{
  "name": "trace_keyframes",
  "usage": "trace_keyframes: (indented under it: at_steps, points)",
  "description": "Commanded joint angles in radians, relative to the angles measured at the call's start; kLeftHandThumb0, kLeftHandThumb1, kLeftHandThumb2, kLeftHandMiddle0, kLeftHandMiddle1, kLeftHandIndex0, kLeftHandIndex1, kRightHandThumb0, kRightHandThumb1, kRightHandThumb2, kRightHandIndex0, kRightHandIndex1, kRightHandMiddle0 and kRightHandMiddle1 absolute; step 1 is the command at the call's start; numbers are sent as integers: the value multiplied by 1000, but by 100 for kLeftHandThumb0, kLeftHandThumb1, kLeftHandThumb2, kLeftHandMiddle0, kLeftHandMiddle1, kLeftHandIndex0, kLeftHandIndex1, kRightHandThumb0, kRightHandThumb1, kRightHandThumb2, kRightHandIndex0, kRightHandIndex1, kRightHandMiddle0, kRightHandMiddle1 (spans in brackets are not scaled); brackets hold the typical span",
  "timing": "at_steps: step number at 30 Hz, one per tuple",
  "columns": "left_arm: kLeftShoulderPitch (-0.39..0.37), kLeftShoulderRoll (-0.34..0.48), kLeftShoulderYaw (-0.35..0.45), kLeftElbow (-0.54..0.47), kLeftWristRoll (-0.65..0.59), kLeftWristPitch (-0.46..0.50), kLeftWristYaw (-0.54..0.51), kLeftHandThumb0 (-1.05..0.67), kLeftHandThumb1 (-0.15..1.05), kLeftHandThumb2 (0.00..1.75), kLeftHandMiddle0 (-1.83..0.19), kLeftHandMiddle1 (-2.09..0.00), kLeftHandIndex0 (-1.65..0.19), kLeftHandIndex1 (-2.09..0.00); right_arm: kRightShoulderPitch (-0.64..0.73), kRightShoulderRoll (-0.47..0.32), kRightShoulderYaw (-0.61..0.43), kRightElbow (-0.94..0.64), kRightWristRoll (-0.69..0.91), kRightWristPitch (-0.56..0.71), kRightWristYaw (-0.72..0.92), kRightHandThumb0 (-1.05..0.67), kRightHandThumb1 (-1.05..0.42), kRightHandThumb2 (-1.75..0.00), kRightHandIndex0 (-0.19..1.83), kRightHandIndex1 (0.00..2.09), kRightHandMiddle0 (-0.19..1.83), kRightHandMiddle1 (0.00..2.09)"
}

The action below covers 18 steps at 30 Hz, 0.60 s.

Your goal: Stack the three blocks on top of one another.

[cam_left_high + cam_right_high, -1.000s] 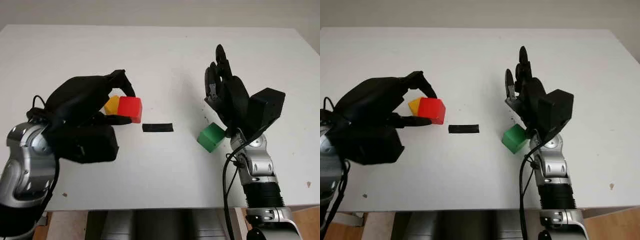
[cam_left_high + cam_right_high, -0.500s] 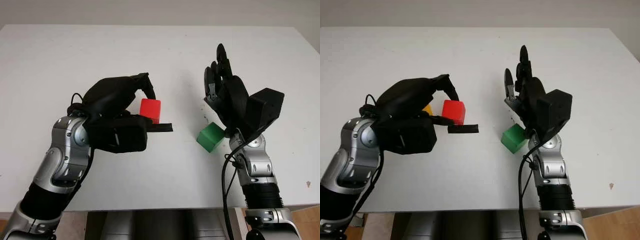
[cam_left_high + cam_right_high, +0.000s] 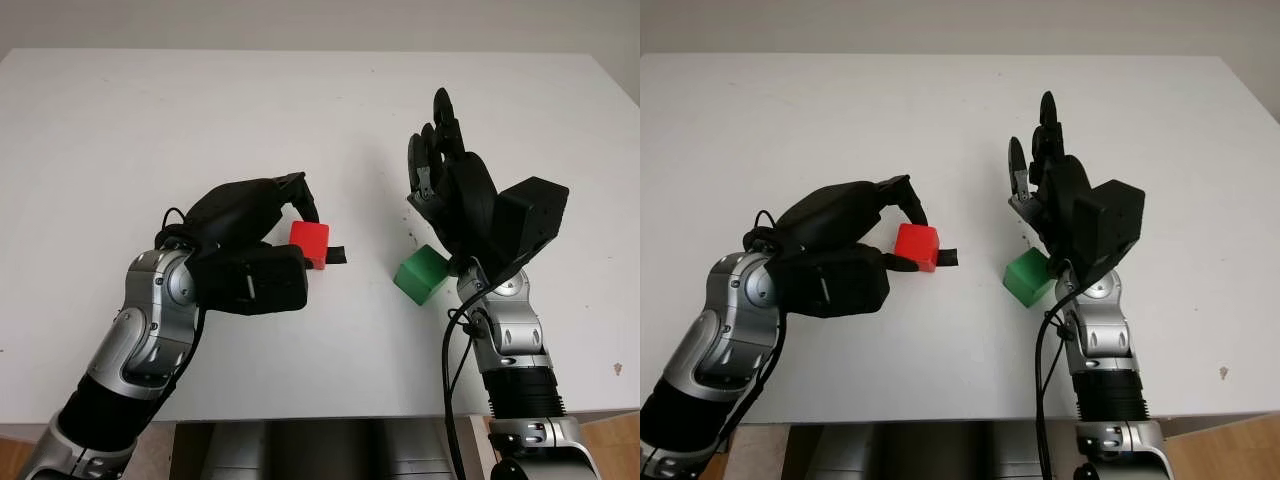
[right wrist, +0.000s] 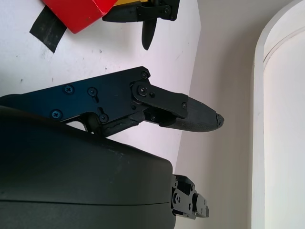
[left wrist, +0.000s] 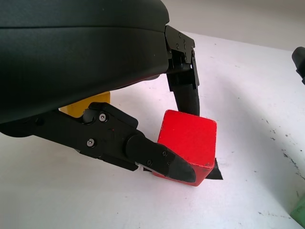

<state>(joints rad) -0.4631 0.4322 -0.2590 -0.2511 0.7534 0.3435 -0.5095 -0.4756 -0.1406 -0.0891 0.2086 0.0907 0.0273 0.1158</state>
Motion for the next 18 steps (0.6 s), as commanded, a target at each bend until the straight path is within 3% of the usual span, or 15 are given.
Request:
trace_keyframes:
  at_steps: [1,18]
  points:
    - [6,-6,-13,-3,10,-3,17,-34,105,8,-14,-6,-20,-200,7,5,-3,-16,3,-12,-3,-61,-105,-65,-19,0,-19,0]
    - [-9,-34,-41,62,53,24,86,-35,105,9,-15,-5,-17,-186,12,10,-3,-22,3,-9,-8,-61,-105,-64,-19,0,-19,0]
